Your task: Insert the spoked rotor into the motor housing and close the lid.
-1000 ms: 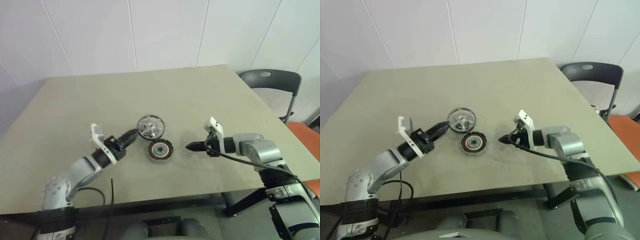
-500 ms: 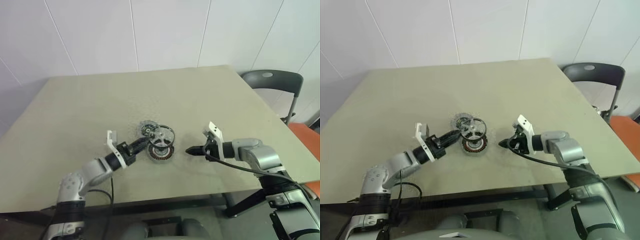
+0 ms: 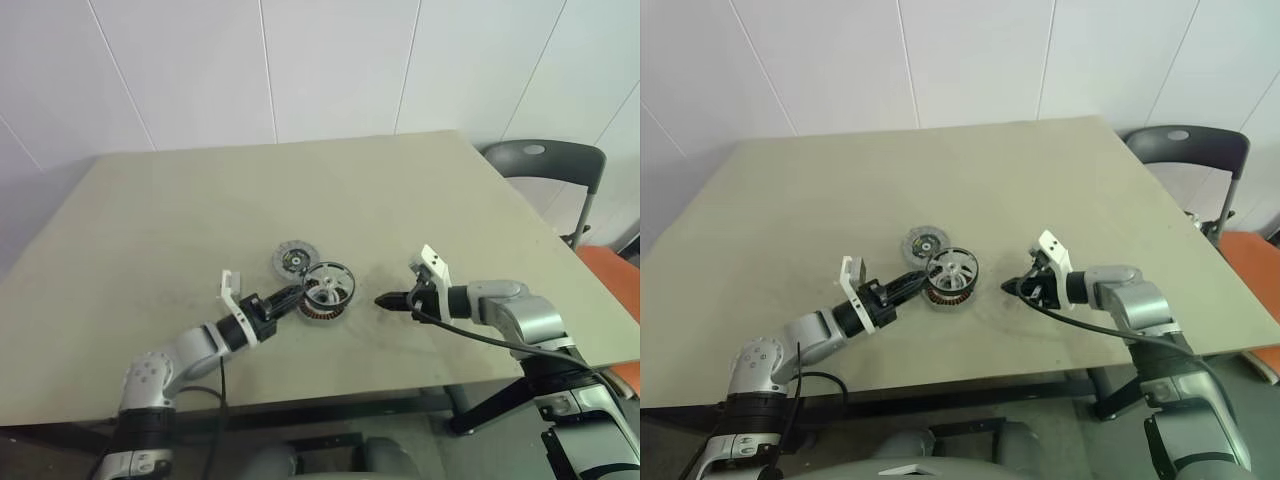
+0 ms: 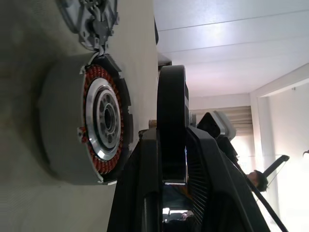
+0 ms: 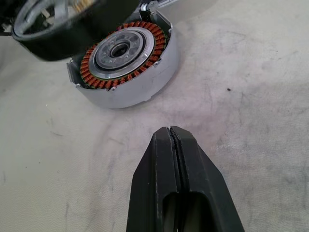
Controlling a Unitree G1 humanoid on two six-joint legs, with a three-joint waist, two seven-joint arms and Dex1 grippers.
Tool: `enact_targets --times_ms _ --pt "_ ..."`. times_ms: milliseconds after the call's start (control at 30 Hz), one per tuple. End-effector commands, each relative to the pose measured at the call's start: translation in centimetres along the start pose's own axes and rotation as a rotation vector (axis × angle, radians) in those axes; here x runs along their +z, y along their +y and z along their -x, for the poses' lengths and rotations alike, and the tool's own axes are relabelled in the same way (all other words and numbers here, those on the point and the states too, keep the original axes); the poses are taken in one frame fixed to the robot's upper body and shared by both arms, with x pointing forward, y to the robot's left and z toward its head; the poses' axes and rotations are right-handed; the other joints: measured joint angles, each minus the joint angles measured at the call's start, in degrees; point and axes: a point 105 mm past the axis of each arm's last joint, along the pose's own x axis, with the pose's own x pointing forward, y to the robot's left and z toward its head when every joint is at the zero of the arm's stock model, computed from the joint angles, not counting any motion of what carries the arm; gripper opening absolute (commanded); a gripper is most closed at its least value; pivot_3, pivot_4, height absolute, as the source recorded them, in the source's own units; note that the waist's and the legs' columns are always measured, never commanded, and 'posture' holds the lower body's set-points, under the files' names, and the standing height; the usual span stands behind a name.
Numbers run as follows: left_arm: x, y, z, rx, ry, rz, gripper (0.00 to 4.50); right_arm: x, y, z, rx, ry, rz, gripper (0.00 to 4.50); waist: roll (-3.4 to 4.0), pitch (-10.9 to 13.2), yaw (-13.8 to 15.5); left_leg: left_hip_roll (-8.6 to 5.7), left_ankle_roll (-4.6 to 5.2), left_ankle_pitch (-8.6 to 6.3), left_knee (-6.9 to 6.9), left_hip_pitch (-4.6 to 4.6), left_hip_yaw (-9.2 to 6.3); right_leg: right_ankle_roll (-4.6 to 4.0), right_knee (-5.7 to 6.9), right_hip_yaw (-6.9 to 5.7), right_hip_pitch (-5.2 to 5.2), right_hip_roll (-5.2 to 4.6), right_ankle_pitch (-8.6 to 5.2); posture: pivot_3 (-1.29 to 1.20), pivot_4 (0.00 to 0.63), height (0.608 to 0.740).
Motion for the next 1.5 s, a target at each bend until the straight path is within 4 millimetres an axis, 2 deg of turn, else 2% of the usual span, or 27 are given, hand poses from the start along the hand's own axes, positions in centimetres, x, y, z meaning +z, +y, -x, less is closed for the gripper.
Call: enact_targets --times_ms 33,233,433,700,1167,1500 --pt "0.8 -0.2 0.8 -0.016 -0.032 -0.019 0.41 1.7 0.4 0.3 0.006 -0.058 0.052 0.0 0.0 0.0 0.0 0.0 0.0 0.0 0.0 0.0 0.0 0.0 0.0 0.0 0.0 0.0 0.0 0.0 0.0 0.74" --pt "1.1 0.7 0.9 0.004 -0.055 -0.016 0.41 1.8 0.4 0.3 0.007 -0.062 0.054 0.0 0.01 0.0 -0.1 0.01 0.0 0.0 -0.01 0.03 0.01 0.01 0.0 0.0 0.01 0.01 -0.01 0.0 0.0 0.74" --pt "1.0 2.4 1.0 0.036 -0.046 -0.012 0.41 1.9 0.6 0.1 0.013 -0.068 0.055 0.0 0.04 0.0 -0.1 0.01 0.0 0.0 -0.01 0.06 0.03 0.01 0.0 0.01 0.03 0.01 -0.01 0.0 0.0 0.74" --pt "0.9 3.1 0.9 0.04 -0.033 -0.012 0.41 1.9 0.7 0.1 0.012 -0.072 0.052 0.0 0.07 -0.1 -0.1 0.01 0.0 0.0 -0.01 0.08 0.03 0.03 0.01 0.01 0.05 0.01 -0.02 0.0 0.0 0.74" --pt "0.1 3.1 0.4 0.043 0.002 0.0 0.41 1.9 0.7 0.1 0.005 -0.075 0.053 0.0 0.14 -0.1 -0.1 0.01 0.0 0.0 -0.01 0.1 0.02 0.07 0.01 0.01 0.08 0.01 -0.03 0.0 0.0 0.74" --pt "0.4 2.7 0.3 0.056 -0.026 -0.003 0.41 2.0 0.7 0.0 0.002 -0.081 0.055 0.0 0.14 -0.1 -0.1 0.02 0.0 0.0 0.0 0.11 0.02 0.07 0.02 0.01 0.09 0.01 -0.02 0.0 0.0 0.74"
